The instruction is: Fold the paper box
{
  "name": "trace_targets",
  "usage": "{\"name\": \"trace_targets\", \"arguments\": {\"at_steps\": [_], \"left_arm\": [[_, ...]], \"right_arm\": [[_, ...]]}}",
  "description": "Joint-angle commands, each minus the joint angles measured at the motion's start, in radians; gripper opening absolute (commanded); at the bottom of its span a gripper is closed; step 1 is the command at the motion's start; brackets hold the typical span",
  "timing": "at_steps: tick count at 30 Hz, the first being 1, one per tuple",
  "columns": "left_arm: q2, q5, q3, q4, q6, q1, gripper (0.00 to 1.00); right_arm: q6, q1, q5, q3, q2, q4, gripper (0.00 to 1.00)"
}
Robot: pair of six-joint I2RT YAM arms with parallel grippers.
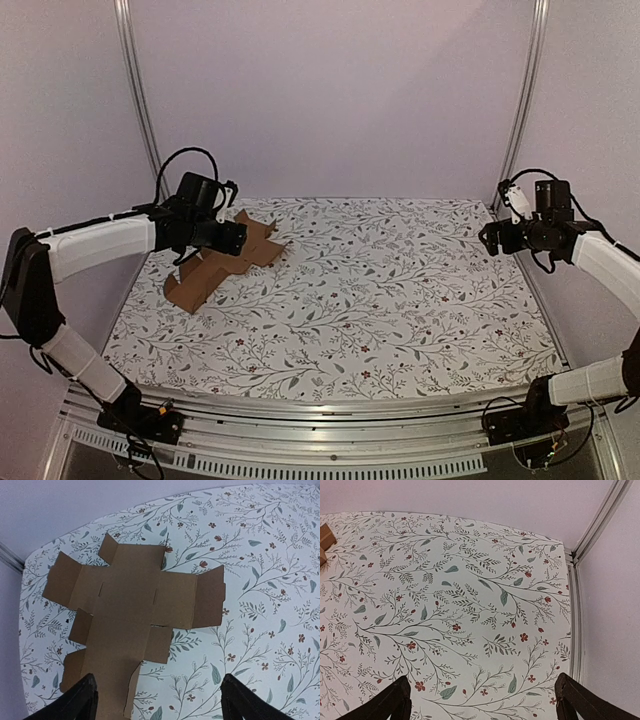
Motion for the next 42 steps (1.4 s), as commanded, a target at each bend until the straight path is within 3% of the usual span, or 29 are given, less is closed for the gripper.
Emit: {"name": "trace_targets", "arguments": {"at_steps": [1,8,15,20,26,32,36,42], "left_arm": [[0.102,0.12,0.146,-0.254,-0.075,-0.029,0.8],[0.195,0.179,0.301,-0.397,-0.14,-0.055,0.79],[0.32,0.195,0.466,-0.543,-0.149,-0.055,0.75],[0.424,0.095,0.56,-0.659,-0.158,-0.055,0.61],[0.449,0.004,0.545,-0.712,-0.153,-0.024,0.72],[0.487,0.06,0.519,-0.731,-0.134,0.05,0.72],[0.538,0.076,0.517,-0.73,-0.116,0.083,0.67],[0.611,0.117,0.541,-0.712,-0.107,0.122,0.51]], "right_arm": [[0.006,-0.002,-0.054,0.023,0.007,-0.016,0.99],[-0.125,-0.001,-0.164,0.016,0.003,-0.096,0.99],[-0.128,-0.002,-0.203,0.018,0.003,-0.109,0.99],[-0.161,-0.002,-0.302,0.021,0.015,-0.145,0.99],[-0.172,-0.001,-0.305,0.024,0.037,-0.151,0.99],[-0.186,-0.001,-0.323,0.048,0.073,-0.184,0.99],[-0.2,-0.002,-0.324,0.049,0.078,-0.192,0.99],[-0.213,-0.001,-0.334,0.052,0.084,-0.208,0.99]]}}
